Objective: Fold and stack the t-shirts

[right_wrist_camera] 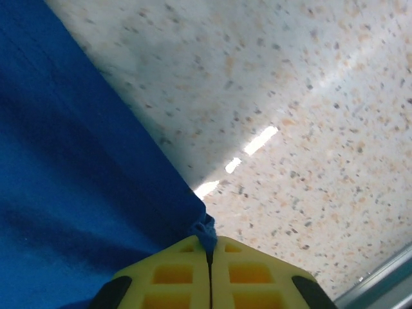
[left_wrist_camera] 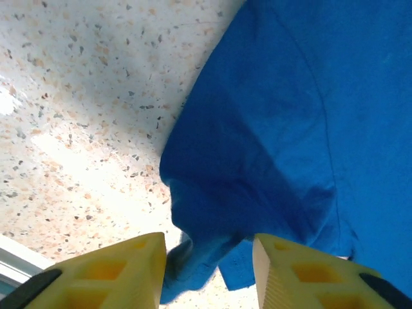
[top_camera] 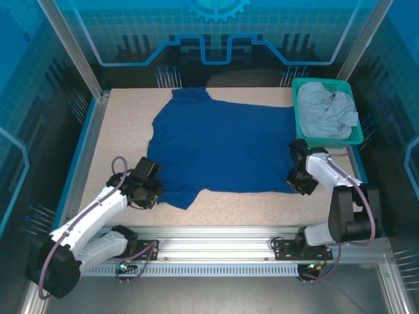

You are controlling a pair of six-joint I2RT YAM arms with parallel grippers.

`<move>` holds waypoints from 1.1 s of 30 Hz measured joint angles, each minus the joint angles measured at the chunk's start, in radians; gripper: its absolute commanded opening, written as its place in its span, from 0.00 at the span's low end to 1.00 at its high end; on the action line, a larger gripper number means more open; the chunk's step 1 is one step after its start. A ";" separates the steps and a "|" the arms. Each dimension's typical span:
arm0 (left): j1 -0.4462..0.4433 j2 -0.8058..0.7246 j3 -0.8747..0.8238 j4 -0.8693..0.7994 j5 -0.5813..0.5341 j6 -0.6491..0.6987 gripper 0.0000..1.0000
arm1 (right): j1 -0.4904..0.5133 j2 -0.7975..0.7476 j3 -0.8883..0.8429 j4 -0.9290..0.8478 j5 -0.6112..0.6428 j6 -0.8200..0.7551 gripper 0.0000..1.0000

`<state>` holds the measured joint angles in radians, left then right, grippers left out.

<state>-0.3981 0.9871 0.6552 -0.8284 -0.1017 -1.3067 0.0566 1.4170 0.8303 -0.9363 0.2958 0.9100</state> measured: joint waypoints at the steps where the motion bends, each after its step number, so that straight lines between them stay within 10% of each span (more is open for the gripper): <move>1: 0.001 0.000 0.030 -0.018 -0.011 0.004 0.47 | -0.004 -0.008 0.000 -0.005 -0.002 0.008 0.36; 5: 0.072 0.046 0.217 -0.026 -0.013 0.043 0.45 | -0.006 -0.113 0.006 -0.014 -0.022 0.023 0.45; 9: 0.196 0.219 0.367 0.073 0.024 0.091 0.35 | 0.006 -0.169 0.076 0.014 -0.065 -0.009 0.34; 22: 0.313 1.184 0.996 0.367 0.185 0.168 0.21 | 0.139 0.047 0.296 0.272 -0.384 -0.224 0.30; 33: 0.492 1.000 0.631 0.402 0.151 0.211 0.19 | 0.194 0.227 0.433 0.245 -0.436 -0.257 0.31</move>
<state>0.0940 1.9869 1.2865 -0.4267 0.0494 -1.0962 0.2508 1.6436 1.2633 -0.6918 -0.1406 0.6533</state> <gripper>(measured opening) 0.180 0.310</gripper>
